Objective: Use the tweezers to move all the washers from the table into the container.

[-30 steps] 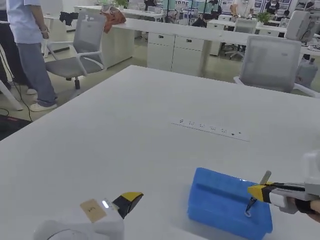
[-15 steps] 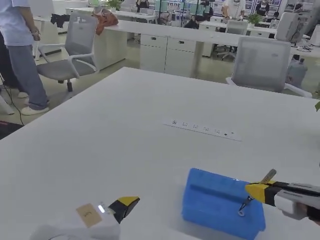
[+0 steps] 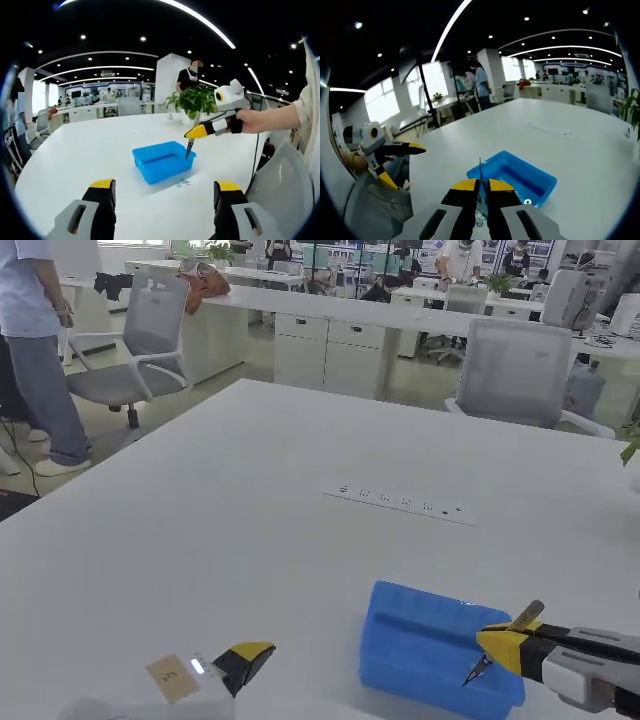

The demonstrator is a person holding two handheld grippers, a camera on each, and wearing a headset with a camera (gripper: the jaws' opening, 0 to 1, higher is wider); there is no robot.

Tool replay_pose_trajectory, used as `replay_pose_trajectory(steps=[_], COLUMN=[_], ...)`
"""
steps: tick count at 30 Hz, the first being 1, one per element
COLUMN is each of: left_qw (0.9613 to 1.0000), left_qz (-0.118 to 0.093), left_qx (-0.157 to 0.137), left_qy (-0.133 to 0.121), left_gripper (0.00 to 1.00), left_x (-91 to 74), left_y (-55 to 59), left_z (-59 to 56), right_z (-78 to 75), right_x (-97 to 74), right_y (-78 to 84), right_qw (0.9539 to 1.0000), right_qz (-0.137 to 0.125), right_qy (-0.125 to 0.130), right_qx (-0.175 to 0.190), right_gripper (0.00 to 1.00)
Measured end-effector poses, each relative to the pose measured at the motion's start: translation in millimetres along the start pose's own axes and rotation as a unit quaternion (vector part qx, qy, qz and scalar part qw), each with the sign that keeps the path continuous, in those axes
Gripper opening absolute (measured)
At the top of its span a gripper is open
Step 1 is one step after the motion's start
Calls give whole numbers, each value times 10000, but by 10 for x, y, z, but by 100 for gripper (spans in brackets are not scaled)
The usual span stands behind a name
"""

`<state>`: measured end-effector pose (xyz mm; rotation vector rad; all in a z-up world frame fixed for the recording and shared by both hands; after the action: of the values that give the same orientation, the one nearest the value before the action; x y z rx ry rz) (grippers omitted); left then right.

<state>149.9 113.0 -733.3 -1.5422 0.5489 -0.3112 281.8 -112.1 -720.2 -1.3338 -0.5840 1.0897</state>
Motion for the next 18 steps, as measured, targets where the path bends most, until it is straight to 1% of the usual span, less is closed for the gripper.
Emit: replay_pose_trajectory(steps=[2, 3, 4, 7, 10, 11, 18], left_qw=[10000, 10000, 10000, 10000, 10000, 10000, 10000], left_qz=[1, 4, 13, 35, 38, 43, 49], left_qx=[-2, -8, -10, 32, 48, 37, 35], left_qy=[-13, -7, 10, 47, 59, 59, 45], left_gripper=[82, 81, 81, 81, 81, 81, 81], left_x=[-1, -1, 2, 7, 7, 7, 5], left_y=[2, 3, 5, 7, 7, 8, 10], left_z=[4, 3, -2, -13, -17, -16, -12], right_z=[28, 24, 34, 51, 43, 5, -4], right_x=[11, 20, 43, 106, 174, 199, 331], right_y=[41, 84, 123, 204, 269, 297, 363], right_qw=[10000, 9999, 9996, 9987, 9975, 9970, 9937], right_qz=[42, 95, 186, 405, 565, 629, 931], right_qy=[-62, -133, -206, -320, -411, -447, -596], right_qx=[39, 31, 9, -51, -51, -66, -202], right_gripper=[3, 3, 3, 3, 3, 3, 3])
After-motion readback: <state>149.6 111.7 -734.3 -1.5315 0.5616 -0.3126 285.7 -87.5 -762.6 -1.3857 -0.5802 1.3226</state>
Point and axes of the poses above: the centre of the closed fingertips' face, and the gripper's own axes: x roughly forward along the fingers, z roughly to its left, y roughly out of its underside, the point moved 9 cm from there along -x, roughly backward along the fingers, and after that the axes turned 11 degrees about -z, right-handed, at the moved point
